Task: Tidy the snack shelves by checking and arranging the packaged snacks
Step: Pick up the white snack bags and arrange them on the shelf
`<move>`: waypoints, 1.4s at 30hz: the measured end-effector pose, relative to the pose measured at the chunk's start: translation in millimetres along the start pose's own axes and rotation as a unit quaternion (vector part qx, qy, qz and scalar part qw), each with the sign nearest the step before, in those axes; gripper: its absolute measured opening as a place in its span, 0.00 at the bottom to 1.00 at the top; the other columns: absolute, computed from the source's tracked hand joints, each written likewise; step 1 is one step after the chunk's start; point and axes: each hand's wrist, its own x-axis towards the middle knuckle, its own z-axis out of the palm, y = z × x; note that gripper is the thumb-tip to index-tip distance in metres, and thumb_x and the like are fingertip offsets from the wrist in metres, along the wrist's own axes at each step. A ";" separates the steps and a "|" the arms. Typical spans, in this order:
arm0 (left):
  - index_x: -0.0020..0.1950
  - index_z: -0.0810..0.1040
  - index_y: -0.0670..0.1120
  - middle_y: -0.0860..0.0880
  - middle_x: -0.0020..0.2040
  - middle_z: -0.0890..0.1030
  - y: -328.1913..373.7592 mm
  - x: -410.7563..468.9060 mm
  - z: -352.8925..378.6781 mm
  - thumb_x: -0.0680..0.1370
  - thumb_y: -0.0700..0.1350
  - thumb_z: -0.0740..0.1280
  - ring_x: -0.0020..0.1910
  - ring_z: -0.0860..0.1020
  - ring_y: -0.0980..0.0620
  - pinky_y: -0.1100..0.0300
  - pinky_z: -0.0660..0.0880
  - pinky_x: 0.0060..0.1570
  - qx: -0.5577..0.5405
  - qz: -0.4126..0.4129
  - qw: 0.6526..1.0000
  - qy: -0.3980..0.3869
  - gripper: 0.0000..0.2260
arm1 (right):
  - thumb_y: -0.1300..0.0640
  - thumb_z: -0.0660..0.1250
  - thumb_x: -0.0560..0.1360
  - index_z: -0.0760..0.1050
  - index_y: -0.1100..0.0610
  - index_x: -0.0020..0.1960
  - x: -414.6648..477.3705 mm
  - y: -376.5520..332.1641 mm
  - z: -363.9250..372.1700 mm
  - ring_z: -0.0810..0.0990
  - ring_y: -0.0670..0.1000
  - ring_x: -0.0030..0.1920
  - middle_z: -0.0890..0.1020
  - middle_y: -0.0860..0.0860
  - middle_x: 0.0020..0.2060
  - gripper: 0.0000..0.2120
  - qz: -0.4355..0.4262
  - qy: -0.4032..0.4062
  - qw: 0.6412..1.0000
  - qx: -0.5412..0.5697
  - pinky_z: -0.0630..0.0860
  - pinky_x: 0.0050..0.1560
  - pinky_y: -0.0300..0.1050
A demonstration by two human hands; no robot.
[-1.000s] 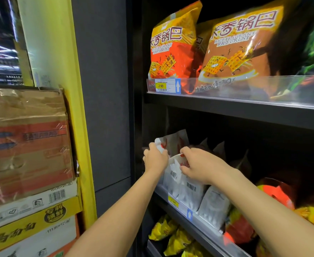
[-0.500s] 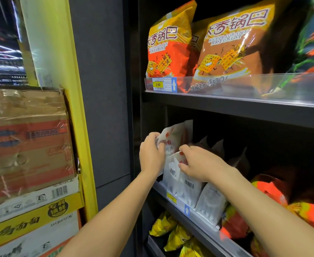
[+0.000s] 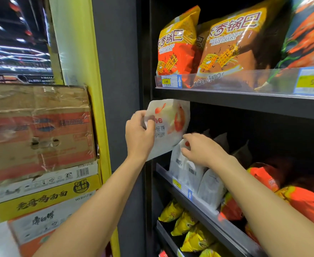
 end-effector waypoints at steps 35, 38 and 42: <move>0.73 0.74 0.46 0.47 0.63 0.86 22.4 -40.4 -300.6 0.84 0.66 0.55 0.62 0.85 0.46 0.42 0.81 0.58 -0.299 -0.387 0.856 -0.168 0.28 | 0.37 0.63 0.77 0.88 0.49 0.58 -88.2 -171.4 55.0 0.87 0.58 0.59 0.85 0.55 0.63 0.23 0.132 -0.040 0.527 0.839 0.84 0.56 0.56; 0.73 0.74 0.48 0.50 0.63 0.86 28.0 -44.6 -296.8 0.84 0.66 0.56 0.59 0.86 0.50 0.47 0.80 0.54 -0.251 -0.361 0.875 -0.201 0.28 | 0.37 0.62 0.80 0.84 0.50 0.65 -83.6 -171.8 50.8 0.86 0.58 0.60 0.85 0.54 0.63 0.24 0.133 -0.042 0.548 0.825 0.81 0.61 0.57; 0.71 0.77 0.55 0.54 0.62 0.86 34.9 -50.2 -280.0 0.83 0.63 0.59 0.60 0.85 0.54 0.50 0.79 0.59 -0.182 -0.298 0.897 -0.273 0.21 | 0.39 0.67 0.75 0.80 0.53 0.66 -74.6 -174.2 42.7 0.84 0.60 0.63 0.86 0.55 0.61 0.25 0.122 -0.043 0.626 0.769 0.78 0.68 0.63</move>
